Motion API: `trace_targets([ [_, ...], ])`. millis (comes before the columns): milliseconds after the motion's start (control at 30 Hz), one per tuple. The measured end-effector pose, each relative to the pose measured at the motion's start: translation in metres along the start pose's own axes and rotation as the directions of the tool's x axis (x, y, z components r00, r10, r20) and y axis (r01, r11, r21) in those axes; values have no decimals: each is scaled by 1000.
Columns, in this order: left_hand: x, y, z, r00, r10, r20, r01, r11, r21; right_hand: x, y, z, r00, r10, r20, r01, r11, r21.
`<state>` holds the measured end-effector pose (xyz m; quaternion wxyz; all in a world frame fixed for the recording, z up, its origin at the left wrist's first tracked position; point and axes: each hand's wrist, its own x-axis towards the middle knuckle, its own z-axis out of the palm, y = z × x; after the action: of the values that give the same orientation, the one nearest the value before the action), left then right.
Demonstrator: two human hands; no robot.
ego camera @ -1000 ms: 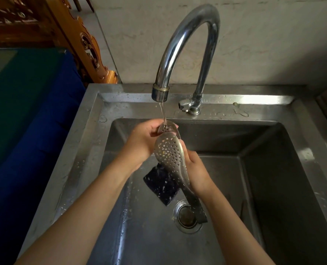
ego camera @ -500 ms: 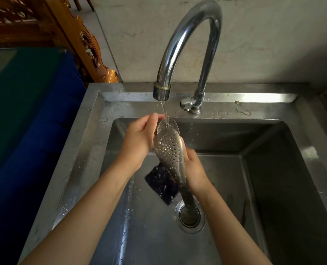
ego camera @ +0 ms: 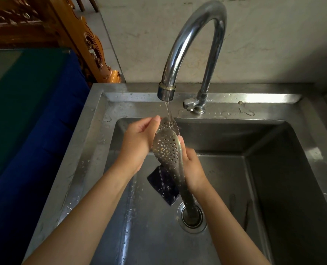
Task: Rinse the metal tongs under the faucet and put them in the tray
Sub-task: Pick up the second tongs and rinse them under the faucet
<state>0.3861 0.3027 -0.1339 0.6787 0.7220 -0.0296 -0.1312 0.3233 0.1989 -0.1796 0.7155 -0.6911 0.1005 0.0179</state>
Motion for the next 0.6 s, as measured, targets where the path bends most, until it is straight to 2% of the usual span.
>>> trace_targets([
  [367, -2, -6, 4, 1000, 19, 5, -19, 1000, -2, -5, 3, -2, 999, -21, -35, 23, 999, 48],
  [467, -3, -9, 6, 998, 32, 47, -35, 998, 59, -5, 2, -2, 999, -30, -22, 31, 999, 38],
  [600, -4, -9, 8, 999, -6, 49, 4, 999, 46, -5, 1, -2, 999, -25, -24, 25, 1000, 12],
])
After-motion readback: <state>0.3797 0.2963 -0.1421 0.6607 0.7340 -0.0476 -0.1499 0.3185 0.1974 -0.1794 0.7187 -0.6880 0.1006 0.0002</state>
